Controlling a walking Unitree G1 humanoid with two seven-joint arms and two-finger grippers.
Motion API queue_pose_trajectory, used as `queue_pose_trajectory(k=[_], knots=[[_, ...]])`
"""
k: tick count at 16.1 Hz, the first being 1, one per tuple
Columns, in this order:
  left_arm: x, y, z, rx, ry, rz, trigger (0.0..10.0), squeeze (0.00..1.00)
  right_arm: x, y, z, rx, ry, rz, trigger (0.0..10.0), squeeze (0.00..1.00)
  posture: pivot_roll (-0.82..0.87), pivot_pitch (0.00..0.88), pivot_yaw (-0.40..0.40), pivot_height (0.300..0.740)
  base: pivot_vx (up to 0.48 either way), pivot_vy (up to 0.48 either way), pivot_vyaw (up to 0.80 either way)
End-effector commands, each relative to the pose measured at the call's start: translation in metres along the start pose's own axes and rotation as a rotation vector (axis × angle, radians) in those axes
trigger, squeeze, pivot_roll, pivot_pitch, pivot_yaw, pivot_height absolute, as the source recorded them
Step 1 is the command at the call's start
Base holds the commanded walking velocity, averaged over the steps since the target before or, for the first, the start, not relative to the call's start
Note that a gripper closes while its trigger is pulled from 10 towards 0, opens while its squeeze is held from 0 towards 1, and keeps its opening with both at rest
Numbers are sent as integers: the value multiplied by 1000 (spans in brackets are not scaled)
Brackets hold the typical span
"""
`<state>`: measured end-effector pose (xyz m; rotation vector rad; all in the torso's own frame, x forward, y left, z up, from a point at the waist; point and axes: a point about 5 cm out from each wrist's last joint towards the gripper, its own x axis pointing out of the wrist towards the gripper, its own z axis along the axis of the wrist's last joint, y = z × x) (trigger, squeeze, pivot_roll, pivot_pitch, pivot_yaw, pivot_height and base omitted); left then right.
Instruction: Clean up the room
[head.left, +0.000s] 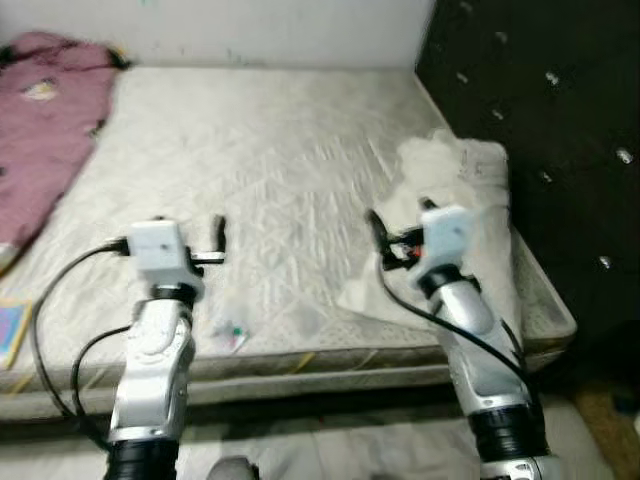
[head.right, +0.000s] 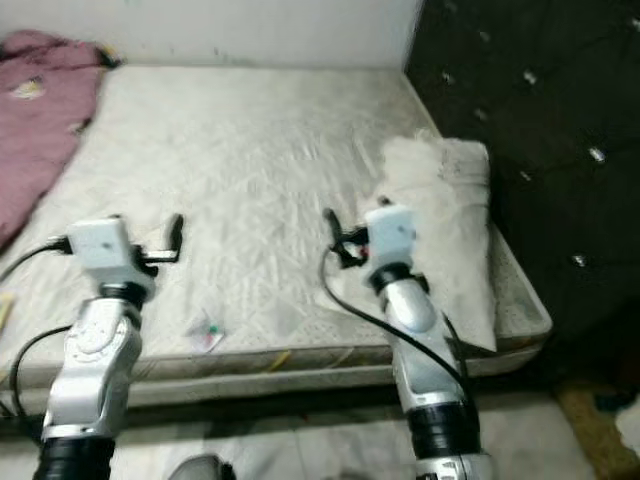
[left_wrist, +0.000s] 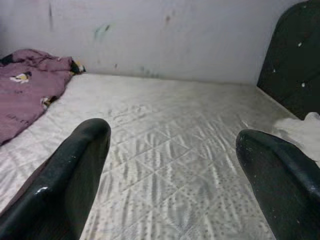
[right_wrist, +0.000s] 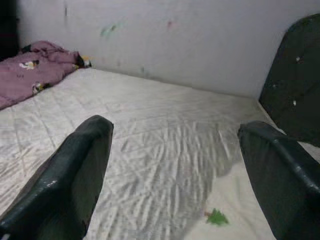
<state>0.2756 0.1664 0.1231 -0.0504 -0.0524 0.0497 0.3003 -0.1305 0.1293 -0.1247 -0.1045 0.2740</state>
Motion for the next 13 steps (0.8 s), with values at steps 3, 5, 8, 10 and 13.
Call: queue_pose_trajectory(k=[3,5,8,10,13], knots=[[1,-12,-1,-17,18,-26,10000,0,-4,-7,-7,8,12,15,10000,0,-11,0,-48,740,0,0,0],[0,-11,-4,-10,35,-21,10000,0,-3,-12,-10,-67,35,-38,10000,0,-7,0,-45,740,0,0,0],[2,-14,-3,-38,32,-40,10000,0,-4,-12,-9,22,18,-23,10000,0,-5,0,-46,740,0,320,0],[3,-14,-3,-45,36,-43,10000,0,-4,-10,-8,27,19,-22,10000,0,-6,0,-42,740,0,480,0],[4,-15,-3,-55,38,-50,10000,0,-3,-10,-8,44,18,-17,10000,0,-7,0,-41,740,0,480,0]])
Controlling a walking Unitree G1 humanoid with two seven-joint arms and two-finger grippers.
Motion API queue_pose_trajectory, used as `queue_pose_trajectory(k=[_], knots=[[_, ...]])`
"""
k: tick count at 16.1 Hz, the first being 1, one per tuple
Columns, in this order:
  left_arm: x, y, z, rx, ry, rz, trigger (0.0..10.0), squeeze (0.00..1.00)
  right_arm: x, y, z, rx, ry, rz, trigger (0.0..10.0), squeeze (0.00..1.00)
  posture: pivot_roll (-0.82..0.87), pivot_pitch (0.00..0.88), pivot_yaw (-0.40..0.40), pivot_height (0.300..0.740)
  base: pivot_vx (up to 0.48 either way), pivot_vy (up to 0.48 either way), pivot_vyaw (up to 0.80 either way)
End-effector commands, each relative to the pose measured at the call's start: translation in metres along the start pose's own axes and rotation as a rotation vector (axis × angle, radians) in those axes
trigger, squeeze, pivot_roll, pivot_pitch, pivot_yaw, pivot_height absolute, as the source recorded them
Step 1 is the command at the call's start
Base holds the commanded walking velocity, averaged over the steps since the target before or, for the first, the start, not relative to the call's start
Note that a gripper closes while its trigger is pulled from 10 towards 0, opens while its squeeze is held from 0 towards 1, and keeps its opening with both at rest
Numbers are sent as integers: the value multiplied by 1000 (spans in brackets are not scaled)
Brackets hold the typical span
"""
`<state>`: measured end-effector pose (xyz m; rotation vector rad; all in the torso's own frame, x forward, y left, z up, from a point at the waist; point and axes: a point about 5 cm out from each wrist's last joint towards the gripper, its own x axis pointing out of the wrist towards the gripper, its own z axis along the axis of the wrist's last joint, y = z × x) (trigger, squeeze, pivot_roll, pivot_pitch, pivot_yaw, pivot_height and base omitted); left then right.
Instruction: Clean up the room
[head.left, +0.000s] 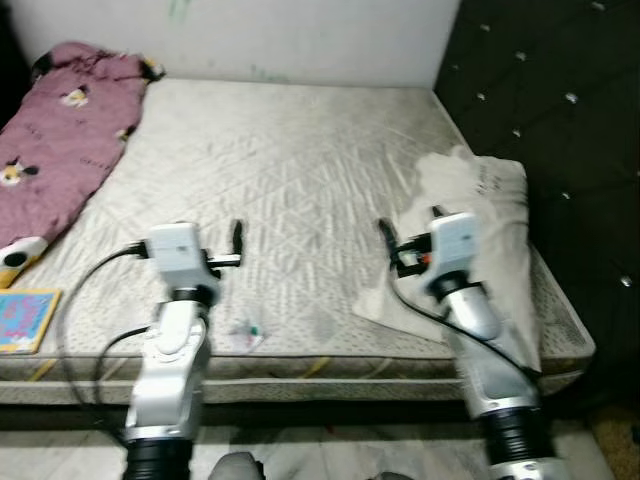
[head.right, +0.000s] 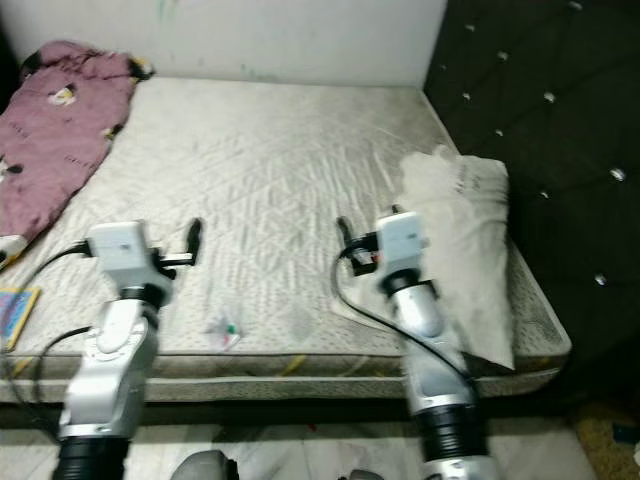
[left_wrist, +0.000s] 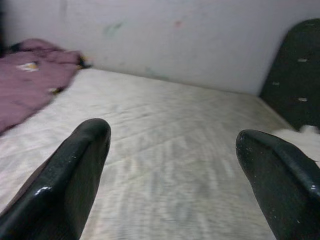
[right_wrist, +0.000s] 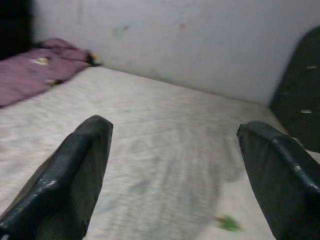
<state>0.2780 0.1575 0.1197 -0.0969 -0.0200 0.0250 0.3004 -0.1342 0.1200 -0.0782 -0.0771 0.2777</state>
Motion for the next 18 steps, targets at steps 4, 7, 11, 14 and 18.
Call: queue_pose_trajectory(k=[4,7,11,14,18], knots=[[3,-7,1,-23,4,-24,10000,0,0,-8,2,1,-4,-16,10000,0,-10,0,-42,740,0,480,0],[3,-7,1,-30,2,-18,10000,0,0,-7,3,2,-6,-11,10000,0,-13,0,-46,740,0,480,0],[3,-6,2,-41,-16,1,10000,0,2,-7,3,2,-7,-12,10000,0,-14,0,-48,740,0,120,0],[3,-7,3,-50,-20,-21,10000,0,2,-8,3,5,-5,-15,10000,0,-16,0,-50,740,0,0,0],[3,-8,4,-59,-28,-31,10000,0,3,-8,3,4,2,-17,10000,0,-17,0,-51,740,63,0,0]])
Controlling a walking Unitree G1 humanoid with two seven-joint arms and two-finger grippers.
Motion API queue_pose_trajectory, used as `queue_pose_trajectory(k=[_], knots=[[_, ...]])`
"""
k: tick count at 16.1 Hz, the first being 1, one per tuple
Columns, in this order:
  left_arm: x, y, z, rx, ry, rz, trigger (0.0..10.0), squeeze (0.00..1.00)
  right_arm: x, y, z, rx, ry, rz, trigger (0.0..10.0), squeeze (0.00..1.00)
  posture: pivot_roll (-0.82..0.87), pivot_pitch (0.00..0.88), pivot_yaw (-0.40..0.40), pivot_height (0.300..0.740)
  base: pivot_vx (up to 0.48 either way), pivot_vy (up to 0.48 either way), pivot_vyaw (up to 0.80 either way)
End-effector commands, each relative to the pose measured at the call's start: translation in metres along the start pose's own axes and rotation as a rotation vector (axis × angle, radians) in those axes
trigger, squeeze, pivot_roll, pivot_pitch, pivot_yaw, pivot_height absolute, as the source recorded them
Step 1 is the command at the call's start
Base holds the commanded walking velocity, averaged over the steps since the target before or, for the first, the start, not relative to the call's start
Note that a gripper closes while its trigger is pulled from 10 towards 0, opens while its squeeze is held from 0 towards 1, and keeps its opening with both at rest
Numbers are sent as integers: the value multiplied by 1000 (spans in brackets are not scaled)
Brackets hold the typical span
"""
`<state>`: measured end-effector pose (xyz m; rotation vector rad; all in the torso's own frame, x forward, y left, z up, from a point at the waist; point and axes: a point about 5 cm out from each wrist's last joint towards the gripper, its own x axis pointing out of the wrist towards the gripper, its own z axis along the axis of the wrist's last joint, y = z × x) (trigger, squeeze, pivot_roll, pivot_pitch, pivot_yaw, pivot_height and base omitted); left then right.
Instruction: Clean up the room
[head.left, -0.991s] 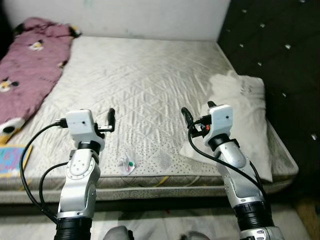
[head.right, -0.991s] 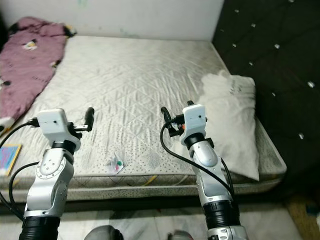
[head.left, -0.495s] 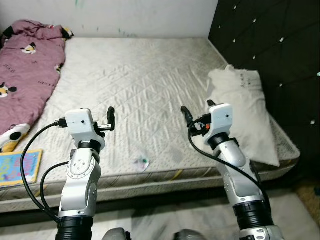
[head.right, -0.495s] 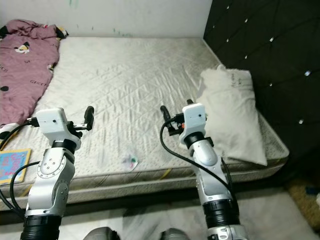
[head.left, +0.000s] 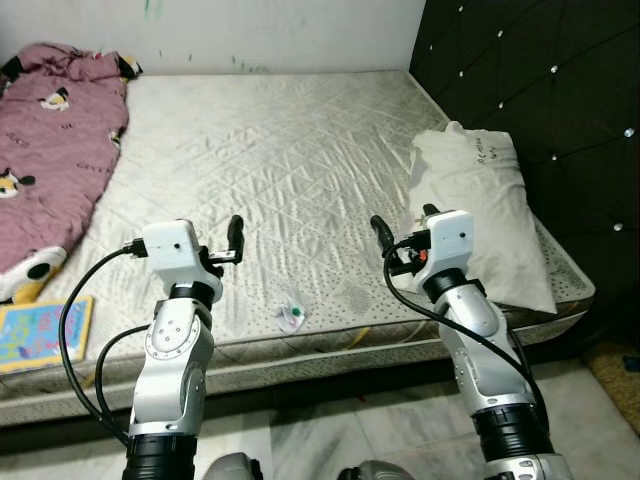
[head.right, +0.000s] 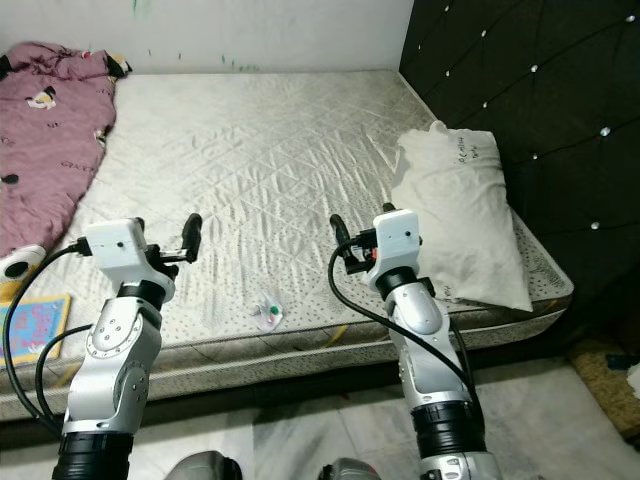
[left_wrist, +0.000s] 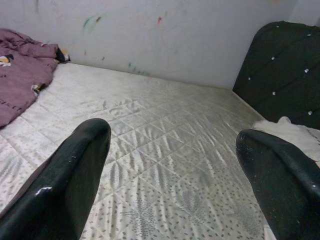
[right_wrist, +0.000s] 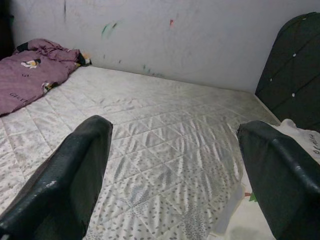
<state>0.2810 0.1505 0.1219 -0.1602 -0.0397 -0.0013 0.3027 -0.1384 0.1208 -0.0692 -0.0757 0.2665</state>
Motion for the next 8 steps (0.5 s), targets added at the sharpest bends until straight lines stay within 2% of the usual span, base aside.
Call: queue_pose_trajectory(k=[1,8], knots=[[1,-1,2,3,-11,-6,10000,0,2,-3,2,-5,2,-5,10000,0,-17,0,-51,740,262,0,0],[1,-2,2,-2,-10,-17,10000,0,3,-3,2,-15,4,-6,10000,0,-18,0,-52,740,289,0,0]])
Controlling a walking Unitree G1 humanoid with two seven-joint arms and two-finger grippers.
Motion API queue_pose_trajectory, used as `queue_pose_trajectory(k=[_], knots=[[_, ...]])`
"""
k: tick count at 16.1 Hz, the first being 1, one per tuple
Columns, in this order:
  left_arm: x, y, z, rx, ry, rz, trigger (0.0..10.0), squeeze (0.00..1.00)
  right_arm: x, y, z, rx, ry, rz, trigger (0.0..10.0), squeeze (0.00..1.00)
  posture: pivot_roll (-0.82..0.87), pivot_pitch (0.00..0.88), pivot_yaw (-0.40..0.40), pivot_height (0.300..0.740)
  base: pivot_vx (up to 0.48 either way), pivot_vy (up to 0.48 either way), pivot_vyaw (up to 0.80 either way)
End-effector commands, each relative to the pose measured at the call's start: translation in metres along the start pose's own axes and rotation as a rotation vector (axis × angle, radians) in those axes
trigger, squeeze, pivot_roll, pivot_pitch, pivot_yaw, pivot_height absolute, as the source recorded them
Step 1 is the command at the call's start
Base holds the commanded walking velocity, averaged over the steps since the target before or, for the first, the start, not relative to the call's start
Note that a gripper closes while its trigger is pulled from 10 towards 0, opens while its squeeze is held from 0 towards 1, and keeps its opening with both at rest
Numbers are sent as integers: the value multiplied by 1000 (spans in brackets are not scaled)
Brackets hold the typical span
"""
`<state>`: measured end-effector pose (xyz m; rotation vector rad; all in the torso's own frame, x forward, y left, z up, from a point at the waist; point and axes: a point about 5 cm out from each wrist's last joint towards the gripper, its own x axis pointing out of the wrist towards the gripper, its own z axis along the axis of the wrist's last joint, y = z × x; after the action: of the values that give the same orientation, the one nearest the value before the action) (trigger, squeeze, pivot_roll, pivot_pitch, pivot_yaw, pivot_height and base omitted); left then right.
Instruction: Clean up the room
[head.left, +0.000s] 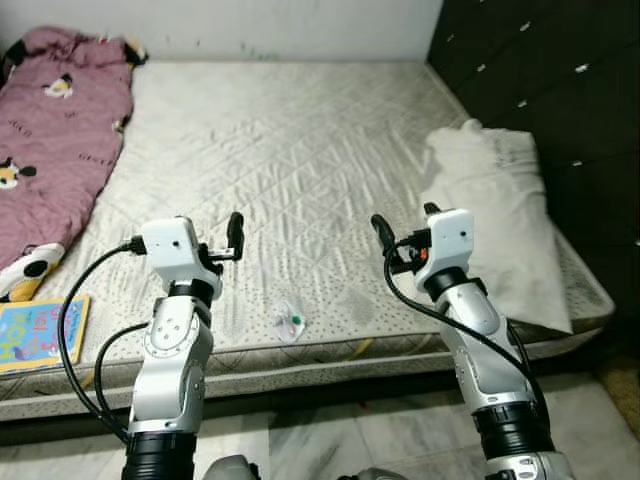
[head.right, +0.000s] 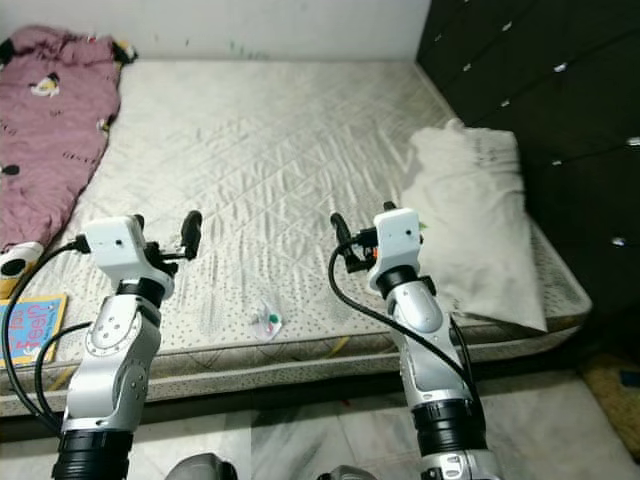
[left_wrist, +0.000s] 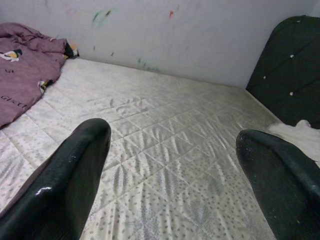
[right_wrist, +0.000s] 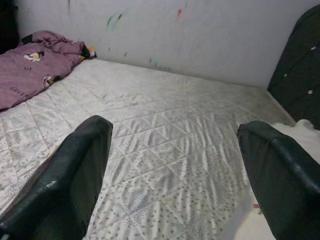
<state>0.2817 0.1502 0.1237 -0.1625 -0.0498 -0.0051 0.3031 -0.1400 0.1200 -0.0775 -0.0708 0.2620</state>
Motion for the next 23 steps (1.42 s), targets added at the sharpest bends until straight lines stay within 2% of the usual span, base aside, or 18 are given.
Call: queue_pose_trajectory(k=[1,4,10,13,23], knots=[[1,-2,1,2,0,-14,10000,0,3,-2,2,-10,-1,-2,10000,0,-18,0,-52,740,292,0,0],[1,-2,0,-3,1,-18,10000,0,3,-3,2,-17,0,-3,10000,0,-17,0,-51,740,292,0,0],[1,-3,-3,-10,18,-4,10000,0,1,-5,-1,-28,8,-8,10000,0,-14,0,-50,740,0,0,0],[2,-2,-4,-29,32,7,10000,0,2,-6,-3,-29,17,-6,10000,0,-14,0,-50,740,0,0,-669],[3,0,-4,-32,43,27,10000,0,4,-8,-3,-33,23,-20,10000,0,-17,0,-52,740,0,459,-63]])
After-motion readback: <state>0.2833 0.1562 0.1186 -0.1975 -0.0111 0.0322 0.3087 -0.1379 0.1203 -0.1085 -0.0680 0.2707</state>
